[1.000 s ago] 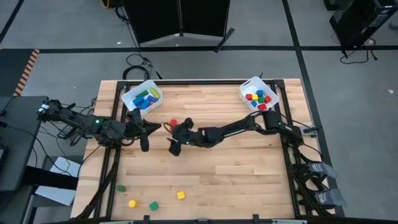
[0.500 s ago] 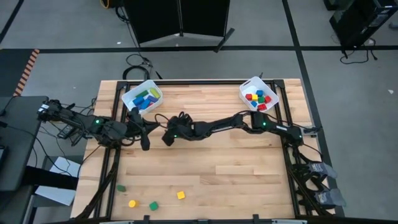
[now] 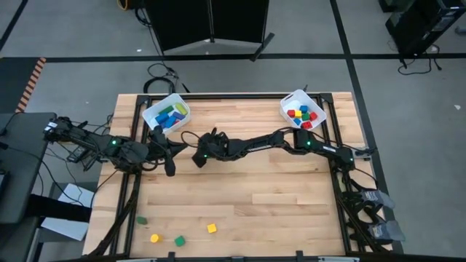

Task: Sort blocks by size
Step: Put the large red block into the left white bin

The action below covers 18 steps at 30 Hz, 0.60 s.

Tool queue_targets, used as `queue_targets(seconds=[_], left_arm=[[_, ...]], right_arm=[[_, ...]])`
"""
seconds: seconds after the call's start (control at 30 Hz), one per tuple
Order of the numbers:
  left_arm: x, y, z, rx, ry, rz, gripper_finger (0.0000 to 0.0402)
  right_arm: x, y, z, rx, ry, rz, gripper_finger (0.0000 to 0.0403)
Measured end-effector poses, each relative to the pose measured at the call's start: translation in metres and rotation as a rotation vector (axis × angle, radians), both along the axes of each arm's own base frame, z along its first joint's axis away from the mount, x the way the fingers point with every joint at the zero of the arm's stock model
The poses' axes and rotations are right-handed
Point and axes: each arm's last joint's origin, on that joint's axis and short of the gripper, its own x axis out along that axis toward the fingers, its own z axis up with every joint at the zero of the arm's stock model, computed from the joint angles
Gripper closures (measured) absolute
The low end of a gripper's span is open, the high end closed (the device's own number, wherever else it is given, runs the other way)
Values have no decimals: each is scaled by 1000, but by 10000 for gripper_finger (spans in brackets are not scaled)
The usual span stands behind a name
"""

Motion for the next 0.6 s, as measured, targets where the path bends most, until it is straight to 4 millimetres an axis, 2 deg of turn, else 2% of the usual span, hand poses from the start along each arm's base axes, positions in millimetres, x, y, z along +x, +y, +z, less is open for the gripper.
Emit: queue_targets(seconds=[0.23, 0.53, 0.6], left_arm=[[0, 0, 0, -1, 0, -2, 393], [0, 0, 0, -2, 2, -5, 393], [0, 0, 0, -2, 0, -5, 393]], right_arm=[[0, 0, -1, -19, 28, 37, 112], [0, 2, -2, -5, 27, 54, 251], [1, 2, -2, -12, 18, 65, 260]])
